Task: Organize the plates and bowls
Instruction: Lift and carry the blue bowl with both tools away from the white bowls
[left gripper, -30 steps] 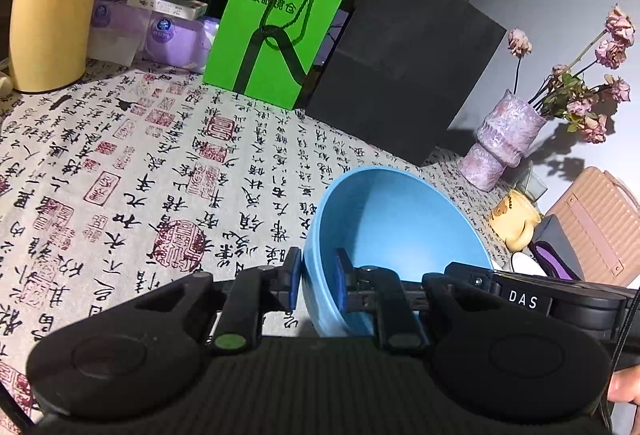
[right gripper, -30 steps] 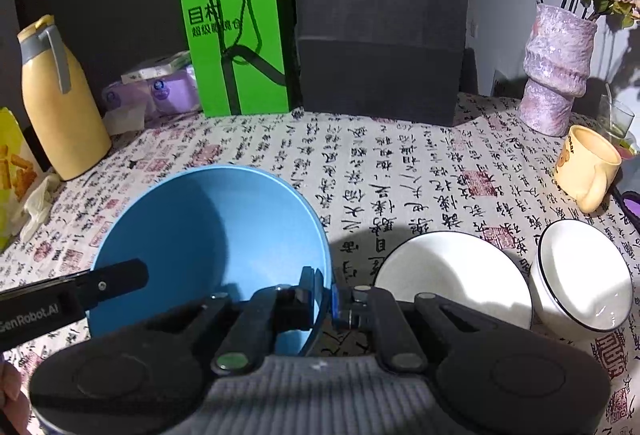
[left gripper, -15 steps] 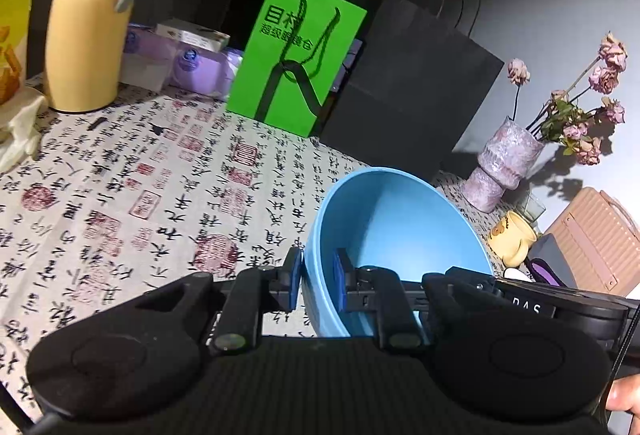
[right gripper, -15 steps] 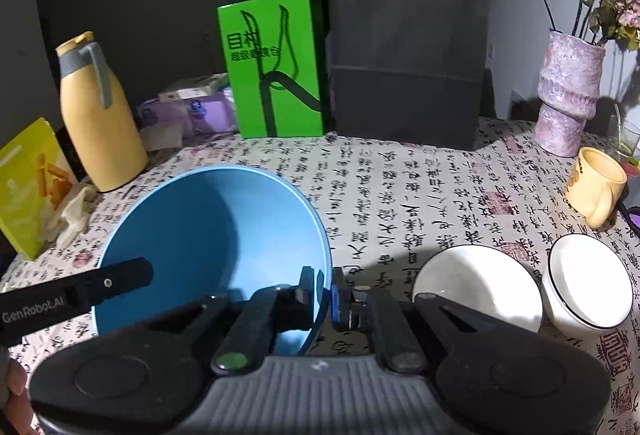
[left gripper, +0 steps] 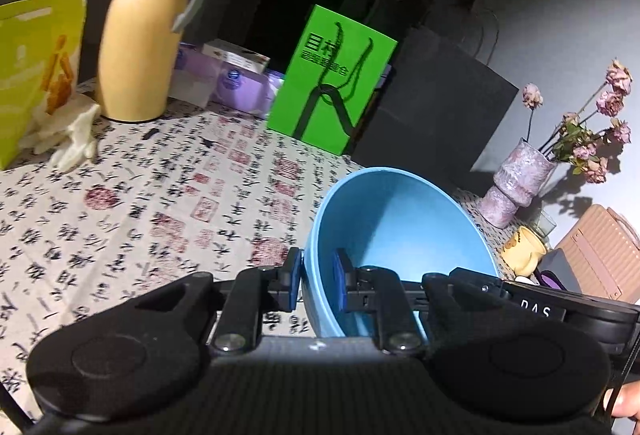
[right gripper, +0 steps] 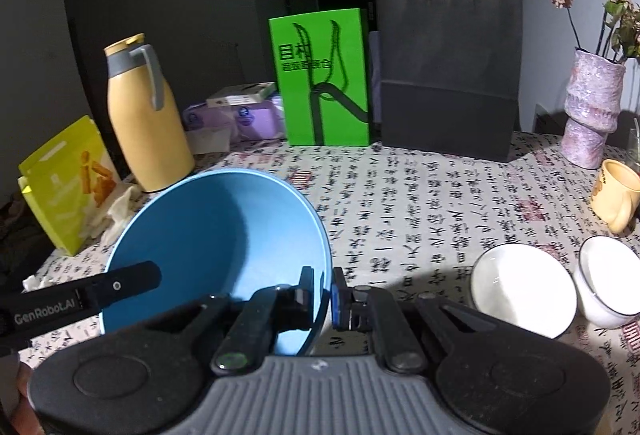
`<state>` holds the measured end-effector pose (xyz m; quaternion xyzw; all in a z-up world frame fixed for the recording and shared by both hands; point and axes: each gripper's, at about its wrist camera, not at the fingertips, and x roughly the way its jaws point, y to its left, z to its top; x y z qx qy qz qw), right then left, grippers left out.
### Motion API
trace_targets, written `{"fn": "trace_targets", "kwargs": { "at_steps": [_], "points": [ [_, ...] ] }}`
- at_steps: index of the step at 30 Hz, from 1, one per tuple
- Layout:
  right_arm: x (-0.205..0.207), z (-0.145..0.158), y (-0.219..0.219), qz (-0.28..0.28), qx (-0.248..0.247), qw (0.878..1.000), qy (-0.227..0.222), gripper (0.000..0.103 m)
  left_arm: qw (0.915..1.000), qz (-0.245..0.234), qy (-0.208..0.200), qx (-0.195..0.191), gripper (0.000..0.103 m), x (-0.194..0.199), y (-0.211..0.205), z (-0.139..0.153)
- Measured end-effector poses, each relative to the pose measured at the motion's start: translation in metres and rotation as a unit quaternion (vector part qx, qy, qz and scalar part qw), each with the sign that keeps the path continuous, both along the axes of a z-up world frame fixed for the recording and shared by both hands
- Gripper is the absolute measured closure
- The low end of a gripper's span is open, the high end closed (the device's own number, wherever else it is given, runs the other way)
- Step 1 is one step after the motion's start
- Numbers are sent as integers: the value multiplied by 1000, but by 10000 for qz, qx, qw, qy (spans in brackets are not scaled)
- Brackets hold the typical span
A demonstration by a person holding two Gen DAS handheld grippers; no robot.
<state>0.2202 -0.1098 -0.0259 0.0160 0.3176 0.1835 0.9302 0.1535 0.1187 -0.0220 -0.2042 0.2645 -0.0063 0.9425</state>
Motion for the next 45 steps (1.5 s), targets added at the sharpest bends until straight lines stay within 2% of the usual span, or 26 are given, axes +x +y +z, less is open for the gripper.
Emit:
{"fn": "trace_targets", "kwargs": {
  "at_steps": [12,21,33,45],
  "points": [
    [-29,-4,38,292,151,9994,117,95,9993,361,23,84,85,-39,34,2],
    [-38,-18,68,511,290,9975,398,95,9976,640,122,222,85,-56,59,0],
    [-44,-42,104,755,251,9936,799,94,9945,912,462,205,85,-65,86,-23],
    [-51,-62,110,884,235,9912,962,94,9908,978,916,183,86,-70,91,-47]
  ]
}}
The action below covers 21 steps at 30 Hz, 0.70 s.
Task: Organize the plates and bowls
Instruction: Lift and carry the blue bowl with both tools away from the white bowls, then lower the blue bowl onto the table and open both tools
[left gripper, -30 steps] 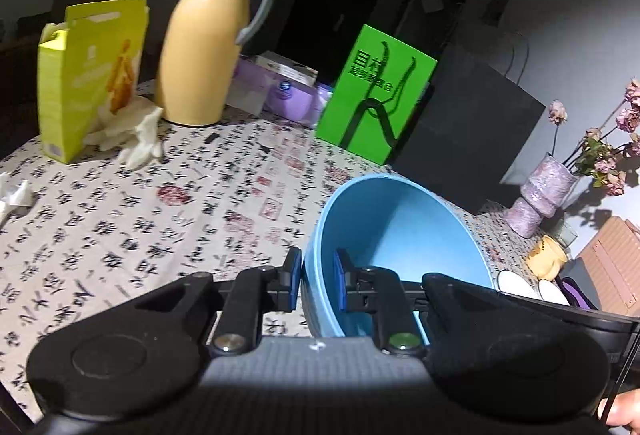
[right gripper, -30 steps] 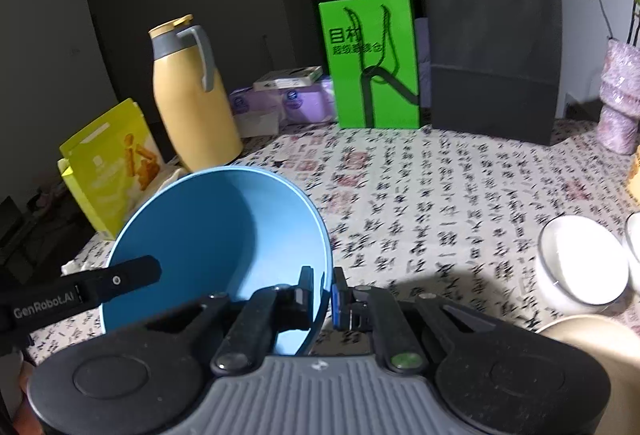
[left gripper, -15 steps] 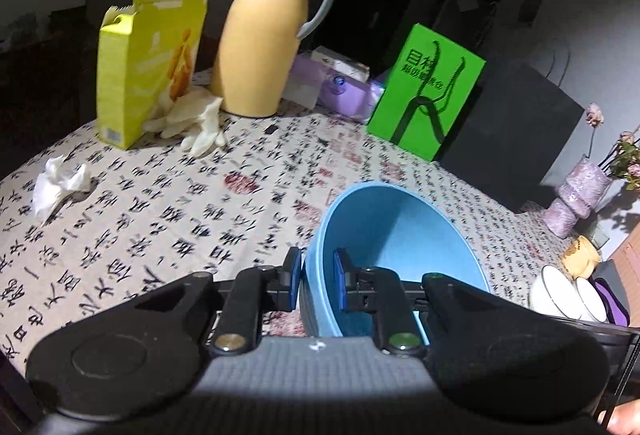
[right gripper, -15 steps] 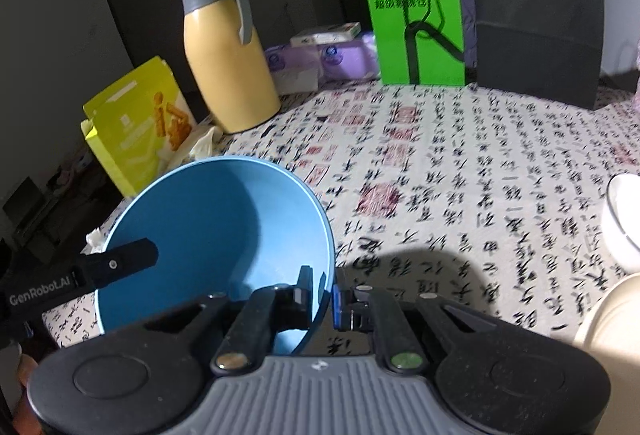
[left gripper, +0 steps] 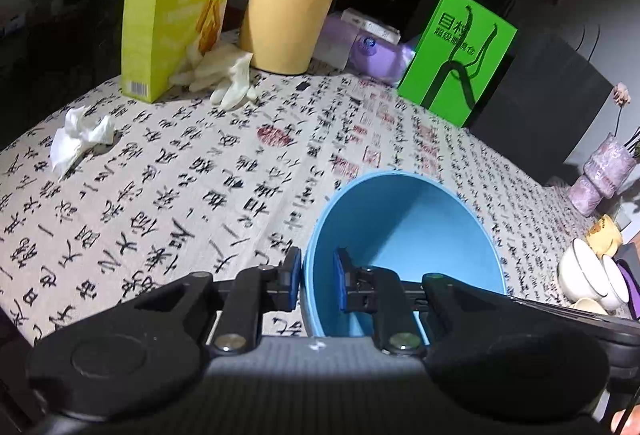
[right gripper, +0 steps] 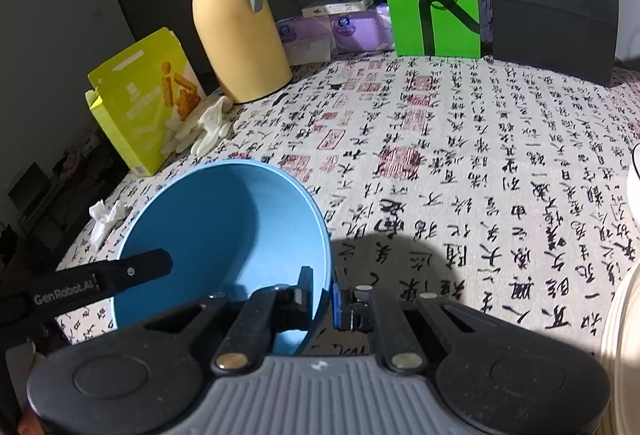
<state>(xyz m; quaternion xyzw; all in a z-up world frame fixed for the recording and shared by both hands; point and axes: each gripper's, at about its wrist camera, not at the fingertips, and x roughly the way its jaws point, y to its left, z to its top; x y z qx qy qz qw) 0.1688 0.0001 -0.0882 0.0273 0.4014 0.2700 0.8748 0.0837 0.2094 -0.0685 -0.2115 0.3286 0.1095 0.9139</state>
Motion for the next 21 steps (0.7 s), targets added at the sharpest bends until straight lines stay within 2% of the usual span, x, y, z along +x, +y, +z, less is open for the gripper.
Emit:
{"fn": "trace_targets", "kwargs": {
  "at_steps": [7,13,17,18,19,20,21],
  "points": [
    [-3,-7,3,-18,-94,9999,-66,95,9999,4,104,-72,86,3,1,-7],
    [-2,-10,1,-11,-35,10000,-16,89,9998,-28,165,-83,75,9,-2,-8],
    [0,-13,4,157,-57,9998,112,81,9996,16,213,-158,71,9,-1,-11],
    [-1,-12,4,189,-57,9998,86,77,9997,41,192,-137,68,8,-1,-10],
    [-2,-11,3,222,-32,9997,53,75,9998,67,158,-120,62,7,-1,-8],
    [-3,-10,1,239,17,9997,15,67,9998,109,122,-115,54,5,0,-6],
    [-4,-8,-2,260,93,9996,-36,55,9998,152,76,-121,51,3,1,-4]
  ]
}}
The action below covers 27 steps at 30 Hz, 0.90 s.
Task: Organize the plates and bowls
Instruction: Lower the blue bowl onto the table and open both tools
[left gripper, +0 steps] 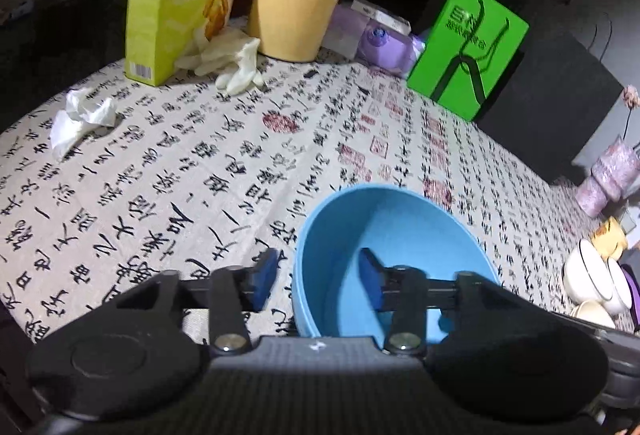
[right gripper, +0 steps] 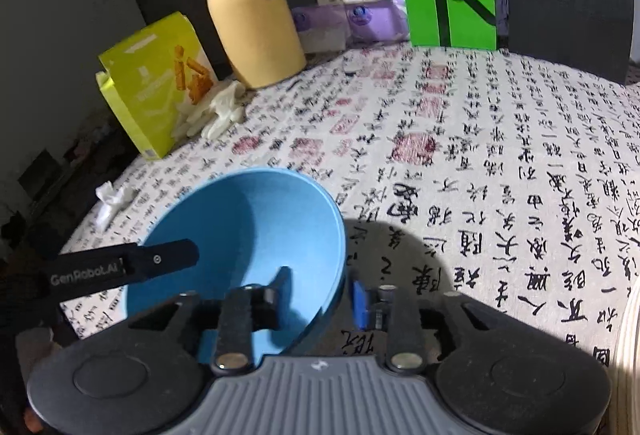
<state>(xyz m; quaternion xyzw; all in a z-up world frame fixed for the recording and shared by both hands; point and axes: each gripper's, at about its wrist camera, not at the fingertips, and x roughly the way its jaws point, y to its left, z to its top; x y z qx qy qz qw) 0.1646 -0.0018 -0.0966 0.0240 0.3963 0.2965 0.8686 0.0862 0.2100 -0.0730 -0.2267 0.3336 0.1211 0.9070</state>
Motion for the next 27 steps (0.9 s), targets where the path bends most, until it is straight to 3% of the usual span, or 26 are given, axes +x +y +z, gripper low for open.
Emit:
{"fn": "trace_targets", "kwargs": {
  "at_steps": [3,5,6,9,10,11,13,15,27],
  "points": [
    [-9,3,-11,16,213,9995,-238,28,9998,98,-131,65,42,-6,0,7],
    [-16,5,-18,-44,282,9986,-451,20,9996,161,-182,162,24,-10,-2,13],
    [-18,5,-23,-83,311,9981,-533,15,9994,162,-234,176,21,-12,-3,15],
    [-23,7,-35,-165,390,9971,-634,11,9989,150,-374,254,12,-20,-8,22],
    [-24,8,-40,-191,429,9968,-639,10,9985,162,-417,327,3,-22,-11,24],
    [-26,8,-45,-228,469,9965,-650,10,9978,168,-493,404,0,-25,-14,25],
    [-29,9,-55,-309,525,9958,-690,9,9968,162,-581,527,0,-29,-21,29],
    [-33,10,-61,-372,494,9952,-759,0,9964,181,-606,563,0,-33,-27,31],
    [-59,21,-105,-724,572,9896,-1101,0,9936,84,-809,785,0,-48,-68,46]
  ]
}}
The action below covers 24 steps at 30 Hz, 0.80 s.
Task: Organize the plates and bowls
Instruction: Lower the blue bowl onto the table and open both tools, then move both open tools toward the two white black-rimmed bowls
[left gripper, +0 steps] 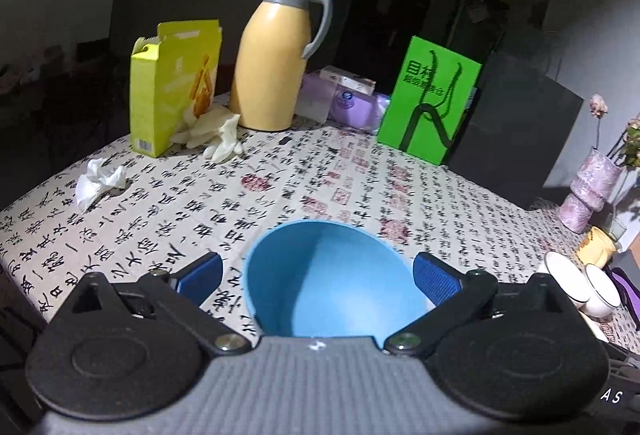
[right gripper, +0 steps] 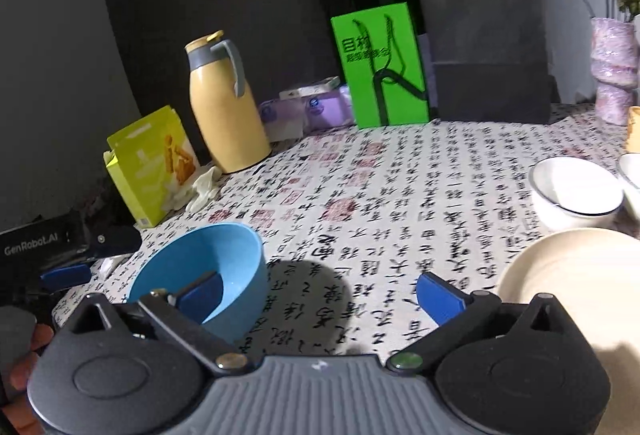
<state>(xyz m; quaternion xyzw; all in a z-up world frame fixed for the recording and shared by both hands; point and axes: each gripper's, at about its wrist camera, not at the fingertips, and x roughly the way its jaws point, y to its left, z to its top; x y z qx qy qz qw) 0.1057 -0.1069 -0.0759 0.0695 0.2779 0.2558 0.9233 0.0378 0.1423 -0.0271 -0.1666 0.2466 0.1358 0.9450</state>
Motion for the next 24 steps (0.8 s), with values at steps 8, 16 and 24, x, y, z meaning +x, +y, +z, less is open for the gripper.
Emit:
{"fn": "trace_targets", "kwargs": {
  "at_steps": [8,16,24],
  "points": [
    [-8,9,-29,-308,25,9993,-199,0,9998,-147,-79,104,0,1,-25,8],
    [-6,13,-56,-544,159,9981,-253,0,9992,-300,-116,217,0,6,-47,17],
    [-4,17,-78,-738,143,9968,-256,0,9986,-476,-140,197,0,16,-66,20]
  ]
}}
